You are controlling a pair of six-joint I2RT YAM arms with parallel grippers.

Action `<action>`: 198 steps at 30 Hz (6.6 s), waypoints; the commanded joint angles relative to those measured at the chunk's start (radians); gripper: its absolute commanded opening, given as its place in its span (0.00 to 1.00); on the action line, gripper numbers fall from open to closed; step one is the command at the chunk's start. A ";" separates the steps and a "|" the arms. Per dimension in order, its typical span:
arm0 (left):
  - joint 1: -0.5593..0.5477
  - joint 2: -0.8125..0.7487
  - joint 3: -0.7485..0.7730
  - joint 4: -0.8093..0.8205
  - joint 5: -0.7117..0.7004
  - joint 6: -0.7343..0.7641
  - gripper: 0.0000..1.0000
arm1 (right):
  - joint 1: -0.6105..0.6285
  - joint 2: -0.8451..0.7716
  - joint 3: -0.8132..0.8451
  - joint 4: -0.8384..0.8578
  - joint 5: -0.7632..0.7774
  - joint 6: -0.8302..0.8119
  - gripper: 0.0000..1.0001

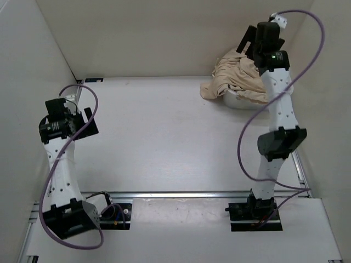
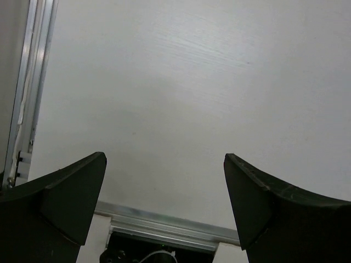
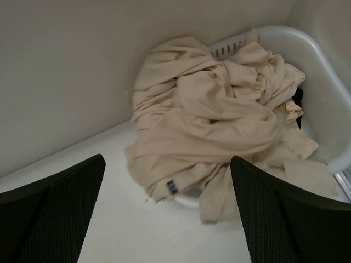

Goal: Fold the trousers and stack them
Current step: Grab the trousers from the pile, then flatten the trousers out

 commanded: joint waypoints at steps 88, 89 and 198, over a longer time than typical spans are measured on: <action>-0.866 0.944 0.238 0.179 0.147 0.000 0.17 | 0.634 -0.664 -1.855 0.349 -0.453 0.508 0.23; -0.852 0.929 0.209 0.190 0.162 0.000 0.14 | 0.618 -0.628 -1.836 0.306 -0.439 0.488 0.16; -0.048 0.315 -0.336 0.406 -0.256 0.000 0.14 | -0.557 -0.612 -1.489 -0.078 -0.046 0.327 0.00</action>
